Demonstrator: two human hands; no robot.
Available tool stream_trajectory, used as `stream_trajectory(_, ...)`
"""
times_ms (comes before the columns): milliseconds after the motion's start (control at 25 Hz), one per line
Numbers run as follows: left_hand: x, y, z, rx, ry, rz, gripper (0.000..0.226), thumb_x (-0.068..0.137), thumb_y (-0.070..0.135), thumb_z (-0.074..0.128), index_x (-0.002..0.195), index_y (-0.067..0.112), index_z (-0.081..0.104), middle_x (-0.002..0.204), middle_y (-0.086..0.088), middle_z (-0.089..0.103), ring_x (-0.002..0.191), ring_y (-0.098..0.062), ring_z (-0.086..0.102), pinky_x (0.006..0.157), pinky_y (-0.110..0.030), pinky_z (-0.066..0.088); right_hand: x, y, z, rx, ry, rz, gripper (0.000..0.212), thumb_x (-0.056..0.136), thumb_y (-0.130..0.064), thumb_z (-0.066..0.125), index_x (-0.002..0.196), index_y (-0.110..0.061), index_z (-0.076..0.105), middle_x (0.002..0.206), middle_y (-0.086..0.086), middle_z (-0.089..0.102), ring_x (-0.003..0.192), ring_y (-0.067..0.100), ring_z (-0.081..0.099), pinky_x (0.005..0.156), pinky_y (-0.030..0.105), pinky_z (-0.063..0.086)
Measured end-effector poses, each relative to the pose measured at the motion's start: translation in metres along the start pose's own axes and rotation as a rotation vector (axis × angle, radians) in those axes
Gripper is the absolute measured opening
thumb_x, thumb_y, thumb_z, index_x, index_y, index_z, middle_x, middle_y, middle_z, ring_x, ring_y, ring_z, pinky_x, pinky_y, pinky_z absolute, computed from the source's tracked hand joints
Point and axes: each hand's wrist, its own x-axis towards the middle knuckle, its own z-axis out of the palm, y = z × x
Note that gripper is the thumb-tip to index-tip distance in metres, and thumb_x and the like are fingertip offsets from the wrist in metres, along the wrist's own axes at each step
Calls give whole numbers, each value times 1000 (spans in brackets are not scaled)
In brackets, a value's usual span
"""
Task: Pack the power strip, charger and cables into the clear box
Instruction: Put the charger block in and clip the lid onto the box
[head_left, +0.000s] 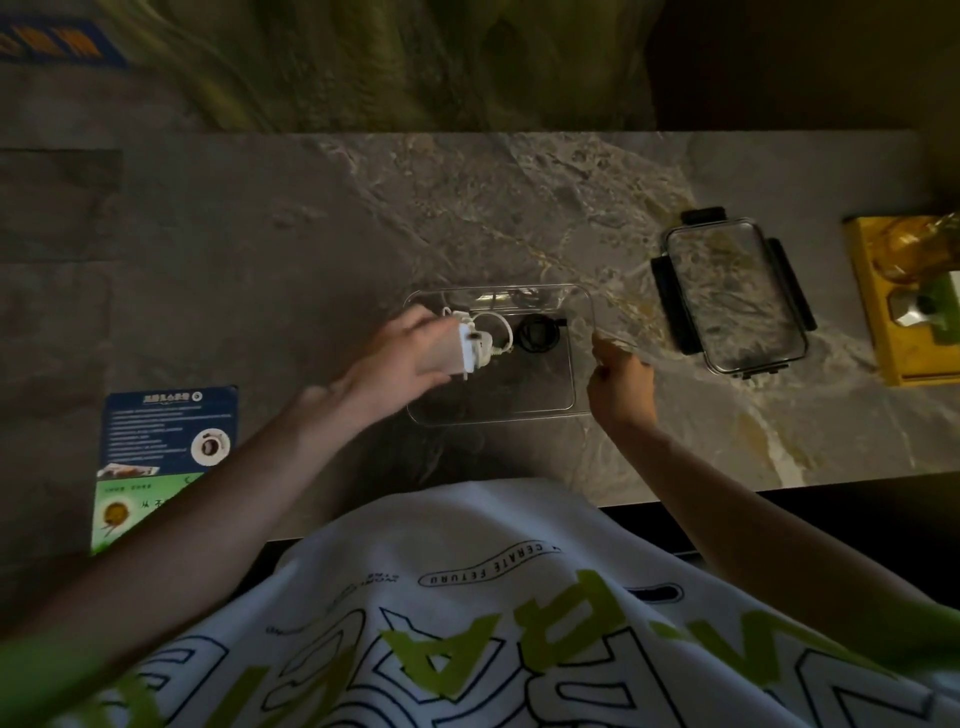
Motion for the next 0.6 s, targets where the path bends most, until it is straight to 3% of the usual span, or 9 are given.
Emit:
stream_trajectory(120, 20, 4, 23, 159, -239, 0, 68, 80, 25, 74, 141, 27, 43, 139, -3, 45, 128, -27, 42, 107, -43, 35, 2, 1, 2, 22, -21, 38, 55, 87, 8, 37, 137, -10, 54, 132, 16, 61, 124, 30, 57, 105, 34, 42)
stream_trajectory(280, 35, -2, 41, 309, -470, -66, 63, 80, 25, 74, 137, 26, 46, 137, -7, 48, 124, -29, 48, 102, -47, 42, 3, 0, 2, 6, -42, 73, 60, 85, 6, 36, 137, -18, 54, 129, 15, 63, 120, 33, 58, 102, 40, 48)
stream_trajectory(440, 45, -13, 59, 374, -533, -95, 61, 76, 23, 76, 131, 23, 50, 129, -9, 52, 117, -29, 51, 95, -46, 47, 1, -2, -2, -21, -83, 50, 62, 81, 6, 36, 134, -23, 53, 119, 23, 65, 112, 43, 58, 91, 47, 52)
stream_trajectory(600, 49, -16, 62, 351, -552, -132, 39, 75, 30, 65, 113, 24, 57, 118, -6, 58, 102, -27, 56, 81, -40, 51, 0, -4, -5, -39, -106, 64, 63, 82, 4, 37, 137, -25, 50, 122, 23, 63, 113, 45, 57, 92, 49, 50)
